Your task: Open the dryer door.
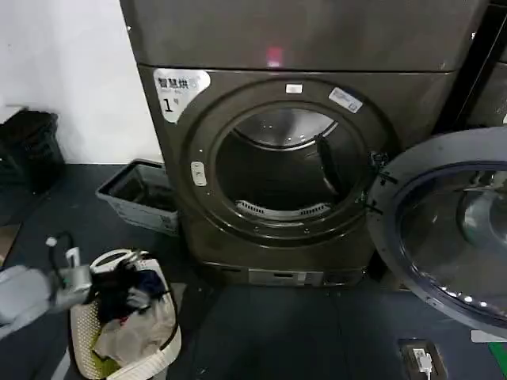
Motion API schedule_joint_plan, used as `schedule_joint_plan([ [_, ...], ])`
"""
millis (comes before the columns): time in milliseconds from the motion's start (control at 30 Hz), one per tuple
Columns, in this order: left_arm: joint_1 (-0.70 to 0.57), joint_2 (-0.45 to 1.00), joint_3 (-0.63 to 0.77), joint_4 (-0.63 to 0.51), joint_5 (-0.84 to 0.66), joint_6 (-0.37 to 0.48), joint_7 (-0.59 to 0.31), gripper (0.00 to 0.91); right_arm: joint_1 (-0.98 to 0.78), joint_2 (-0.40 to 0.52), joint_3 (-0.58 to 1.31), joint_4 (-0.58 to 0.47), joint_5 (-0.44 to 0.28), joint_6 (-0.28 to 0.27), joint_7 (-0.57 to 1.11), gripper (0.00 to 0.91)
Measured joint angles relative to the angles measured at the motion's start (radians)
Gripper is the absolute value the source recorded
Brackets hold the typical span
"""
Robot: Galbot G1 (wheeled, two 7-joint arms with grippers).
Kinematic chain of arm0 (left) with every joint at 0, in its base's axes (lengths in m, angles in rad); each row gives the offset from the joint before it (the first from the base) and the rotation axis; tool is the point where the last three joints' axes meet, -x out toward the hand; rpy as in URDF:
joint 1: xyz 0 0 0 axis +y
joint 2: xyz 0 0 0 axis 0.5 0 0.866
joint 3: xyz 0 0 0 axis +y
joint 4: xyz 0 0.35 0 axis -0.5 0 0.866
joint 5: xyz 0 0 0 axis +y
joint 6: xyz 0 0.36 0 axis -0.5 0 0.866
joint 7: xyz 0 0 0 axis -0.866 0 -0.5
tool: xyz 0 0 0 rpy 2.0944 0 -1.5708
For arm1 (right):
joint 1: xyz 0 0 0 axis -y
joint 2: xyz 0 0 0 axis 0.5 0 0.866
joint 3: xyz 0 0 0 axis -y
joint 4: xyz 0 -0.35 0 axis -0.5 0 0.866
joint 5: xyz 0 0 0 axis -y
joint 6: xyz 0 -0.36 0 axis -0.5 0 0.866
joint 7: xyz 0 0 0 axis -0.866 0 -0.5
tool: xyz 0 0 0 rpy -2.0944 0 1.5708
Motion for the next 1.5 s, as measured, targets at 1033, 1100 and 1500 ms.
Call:
schedule_joint_plan([
  [1033,0.122,0.122,-0.062,0.208,0.432,-0.063,0.131,0.907,0.012,0.001,-0.030,-0.003,-0.004,-0.002,0.007,0.907],
  [1100,0.122,0.121,-0.064,0.213,0.436,-0.065,0.135,0.907,0.012,0.005,-0.030,0.002,-0.004,-0.002,0.006,0.907],
  [1500,0.121,0.119,-0.082,0.224,0.455,-0.088,0.159,0.907,0.014,0.010,-0.029,0.012,-0.004,-0.003,0.003,0.907],
])
